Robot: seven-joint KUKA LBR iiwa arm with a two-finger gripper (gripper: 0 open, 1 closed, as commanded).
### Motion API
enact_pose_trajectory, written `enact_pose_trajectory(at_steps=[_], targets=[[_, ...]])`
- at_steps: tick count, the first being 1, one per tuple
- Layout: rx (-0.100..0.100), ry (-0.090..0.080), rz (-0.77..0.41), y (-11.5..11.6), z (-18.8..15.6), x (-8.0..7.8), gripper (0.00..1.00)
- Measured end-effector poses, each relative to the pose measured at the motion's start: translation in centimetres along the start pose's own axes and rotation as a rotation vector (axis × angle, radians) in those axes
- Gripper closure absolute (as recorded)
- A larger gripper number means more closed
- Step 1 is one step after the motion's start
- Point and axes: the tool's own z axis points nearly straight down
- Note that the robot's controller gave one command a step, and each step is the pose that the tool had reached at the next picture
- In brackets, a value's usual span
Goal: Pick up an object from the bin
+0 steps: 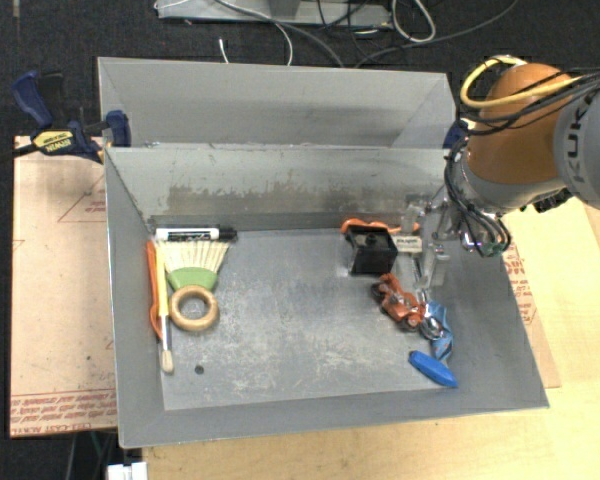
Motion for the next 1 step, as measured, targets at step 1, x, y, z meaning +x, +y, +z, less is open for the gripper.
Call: enact_pose_trajectory(at_steps=[1], targets=[[-0.005,0.015,0.269,1.79,3.93,-3.21,0.00]])
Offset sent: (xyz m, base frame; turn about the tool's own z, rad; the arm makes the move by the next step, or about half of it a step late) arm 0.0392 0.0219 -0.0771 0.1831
